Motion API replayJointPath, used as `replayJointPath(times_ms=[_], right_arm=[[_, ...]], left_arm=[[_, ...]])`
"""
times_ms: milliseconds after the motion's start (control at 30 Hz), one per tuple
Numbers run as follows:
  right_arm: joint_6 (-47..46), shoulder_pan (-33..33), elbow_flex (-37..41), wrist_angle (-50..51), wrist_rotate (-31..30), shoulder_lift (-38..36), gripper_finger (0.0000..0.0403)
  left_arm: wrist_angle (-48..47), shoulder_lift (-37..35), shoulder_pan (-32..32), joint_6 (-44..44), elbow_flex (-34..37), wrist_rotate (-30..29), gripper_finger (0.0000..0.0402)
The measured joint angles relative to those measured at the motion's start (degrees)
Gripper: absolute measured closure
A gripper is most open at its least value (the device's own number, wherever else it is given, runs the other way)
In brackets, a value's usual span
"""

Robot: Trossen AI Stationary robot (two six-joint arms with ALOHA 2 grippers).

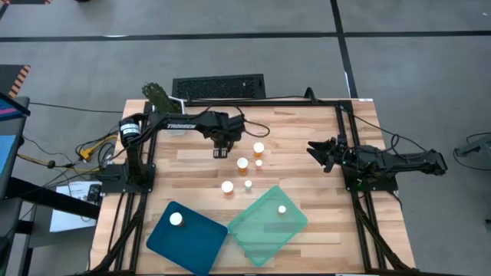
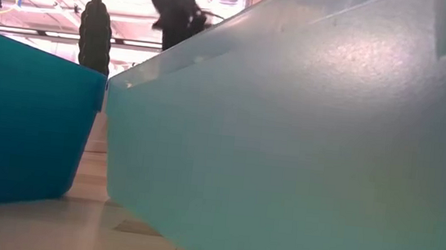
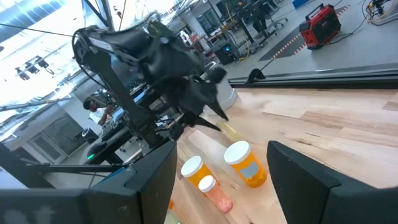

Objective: Pick and place medicine bottles into bin by pill shape (circle, oval)
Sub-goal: Put the small yellow pill bottle into the green bin

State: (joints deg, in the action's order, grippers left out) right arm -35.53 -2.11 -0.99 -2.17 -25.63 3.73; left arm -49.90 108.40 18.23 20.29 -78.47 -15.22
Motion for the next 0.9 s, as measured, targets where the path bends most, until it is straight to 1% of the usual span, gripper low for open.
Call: replayJointPath(times_ms=[133,200,333,433,533,600,667,900], right_arm=[[0.0,0.0,0.0,0.0,0.0,0.0,0.0143],[0.0,0.0,0.0,0.0,0.0,0.0,0.0143],[0.0,0.0,0.0,0.0,0.0,0.0,0.0143],[0.0,0.0,0.0,0.0,0.0,0.0,0.0143],[0.0,0.0,0.0,0.0,0.0,0.0,0.0143],[0.0,0.0,0.0,0.0,0.0,0.0,0.0143],[0.0,0.0,0.0,0.0,0.0,0.0,0.0143],[0.0,0.0,0.0,0.0,0.0,0.0,0.0143]], left_arm=[[-11.6,0.0,-3.0,0.0,-4.3,-8.3,0.0286],[-16.2,-0.1,-4.2,0.0,-5.0,-10.6,0.0286],[-24.8,0.2,-5.6,-0.9,-4.5,-10.9,0.0286],[-30.2,0.5,-6.2,-2.3,-2.6,-12.2,0.0286],[-31.2,0.5,-6.4,-3.0,-1.2,-14.0,0.0287],[-32.1,0.5,-6.4,-2.8,-0.6,-16.4,0.0287],[-31.2,0.5,-6.4,-1.9,0.5,-18.1,0.0287],[-31.6,0.5,-6.4,0.0,5.4,-16.6,0.0287]])
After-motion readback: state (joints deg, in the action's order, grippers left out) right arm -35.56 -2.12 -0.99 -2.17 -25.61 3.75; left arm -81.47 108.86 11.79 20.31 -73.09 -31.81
